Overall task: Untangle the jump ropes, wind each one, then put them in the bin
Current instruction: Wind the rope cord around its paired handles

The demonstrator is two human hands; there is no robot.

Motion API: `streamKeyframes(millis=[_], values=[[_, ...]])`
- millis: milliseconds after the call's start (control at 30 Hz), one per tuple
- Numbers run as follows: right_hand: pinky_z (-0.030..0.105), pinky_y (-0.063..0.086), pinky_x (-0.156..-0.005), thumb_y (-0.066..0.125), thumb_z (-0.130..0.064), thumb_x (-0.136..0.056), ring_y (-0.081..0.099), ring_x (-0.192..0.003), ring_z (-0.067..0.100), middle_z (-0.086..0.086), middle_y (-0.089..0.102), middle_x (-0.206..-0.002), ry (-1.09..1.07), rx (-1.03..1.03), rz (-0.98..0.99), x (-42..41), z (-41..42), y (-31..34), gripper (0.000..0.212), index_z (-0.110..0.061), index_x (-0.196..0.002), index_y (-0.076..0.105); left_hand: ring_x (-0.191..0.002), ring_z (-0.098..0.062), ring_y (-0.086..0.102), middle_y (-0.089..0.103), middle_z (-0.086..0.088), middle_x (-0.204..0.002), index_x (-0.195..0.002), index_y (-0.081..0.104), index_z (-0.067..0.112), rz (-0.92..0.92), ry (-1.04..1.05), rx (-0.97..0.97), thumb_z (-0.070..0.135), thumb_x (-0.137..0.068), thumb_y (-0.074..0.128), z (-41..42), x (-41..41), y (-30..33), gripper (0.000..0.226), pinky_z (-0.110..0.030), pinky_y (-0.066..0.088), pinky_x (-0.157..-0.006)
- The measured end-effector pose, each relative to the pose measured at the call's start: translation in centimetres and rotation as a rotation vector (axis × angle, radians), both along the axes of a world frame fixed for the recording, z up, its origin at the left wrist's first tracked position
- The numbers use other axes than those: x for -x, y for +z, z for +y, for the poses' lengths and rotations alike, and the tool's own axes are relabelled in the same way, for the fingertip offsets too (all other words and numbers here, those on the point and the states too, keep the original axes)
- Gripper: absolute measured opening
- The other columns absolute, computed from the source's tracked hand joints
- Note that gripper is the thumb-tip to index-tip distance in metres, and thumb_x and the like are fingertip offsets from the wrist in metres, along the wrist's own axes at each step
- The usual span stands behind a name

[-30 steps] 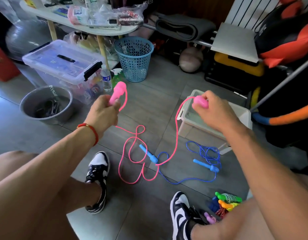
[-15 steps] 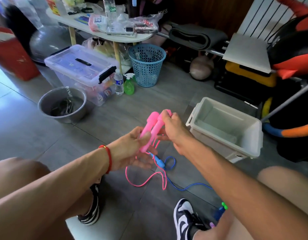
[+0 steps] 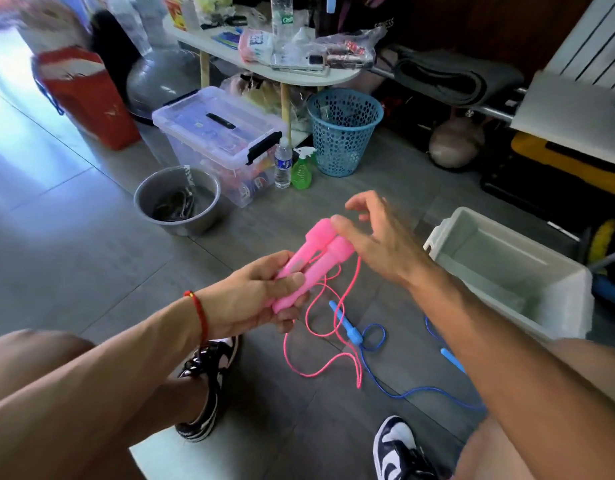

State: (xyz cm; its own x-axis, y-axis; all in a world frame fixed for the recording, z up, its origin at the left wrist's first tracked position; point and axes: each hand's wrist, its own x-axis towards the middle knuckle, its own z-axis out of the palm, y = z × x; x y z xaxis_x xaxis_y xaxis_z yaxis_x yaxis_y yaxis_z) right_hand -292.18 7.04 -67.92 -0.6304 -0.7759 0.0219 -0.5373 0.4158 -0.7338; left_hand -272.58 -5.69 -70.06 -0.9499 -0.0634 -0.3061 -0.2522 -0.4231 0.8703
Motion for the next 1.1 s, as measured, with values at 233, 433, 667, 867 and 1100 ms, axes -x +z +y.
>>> streamKeyframes(millis=[233, 433, 667, 867, 1100], values=[[0.043, 0.057, -0.071, 0.059, -0.043, -0.083, 0.07, -0.076, 0.019, -0.001, 0.076, -0.087, 0.13, 0.277, -0.122, -1.1, -2.2, -0.2, 0.025, -0.022, -0.092, 0.07, -0.056, -0.02, 0.047, 0.053, -0.01, -0.077, -0.116, 0.052, 0.01, 0.03, -0.086, -0.075, 0.025, -0.102, 0.049, -0.3, -0.2, 1.0, 0.02, -0.037, 0.052, -0.059], [0.041, 0.053, -0.075, 0.053, -0.056, -0.087, 0.067, -0.077, 0.015, -0.005, 0.073, -0.081, 0.071, 0.251, 0.13, -0.3, -1.7, 0.1, 0.036, -0.023, -0.09, 0.066, -0.059, -0.022, 0.054, 0.06, -0.01, -0.082, -0.113, 0.055, -0.001, -0.053, -0.075, 0.442, 0.039, -0.101, 0.05, -1.0, 0.5, 1.4, 0.042, -0.036, 0.051, -0.061], [0.026, 0.049, -0.066, 0.053, -0.056, -0.095, 0.066, -0.07, 0.002, -0.017, 0.074, -0.08, 0.082, 0.215, -0.062, -0.4, -0.9, 0.7, 0.037, -0.023, -0.103, 0.067, -0.052, -0.009, 0.024, 0.038, 0.002, -0.07, -0.101, 0.05, 0.01, -0.071, -0.106, 0.252, 0.022, -0.107, 0.045, -0.4, 0.9, 1.6, 0.014, -0.02, 0.026, -0.045], [0.029, 0.037, -0.058, 0.045, -0.045, -0.101, 0.047, -0.05, 0.007, -0.001, 0.07, -0.072, 0.093, 0.07, -0.142, 1.5, 0.1, -0.4, 0.024, -0.027, -0.094, 0.059, -0.055, -0.011, 0.013, 0.041, -0.001, -0.069, -0.102, 0.053, 0.008, 0.019, 0.215, -0.149, 0.025, -0.102, 0.051, -1.2, 1.4, 2.4, 0.018, -0.021, 0.018, -0.044], [0.033, 0.039, -0.06, 0.043, -0.039, -0.106, 0.046, -0.06, 0.013, -0.01, 0.051, -0.058, 0.247, -0.113, 0.055, -3.2, -0.1, -0.5, 0.031, -0.03, -0.079, 0.055, -0.056, -0.012, 0.012, 0.041, -0.001, -0.065, -0.11, 0.052, 0.006, -0.036, 0.335, -0.14, 0.026, -0.107, 0.044, 0.2, 2.4, 1.7, 0.022, -0.02, 0.02, -0.044]])
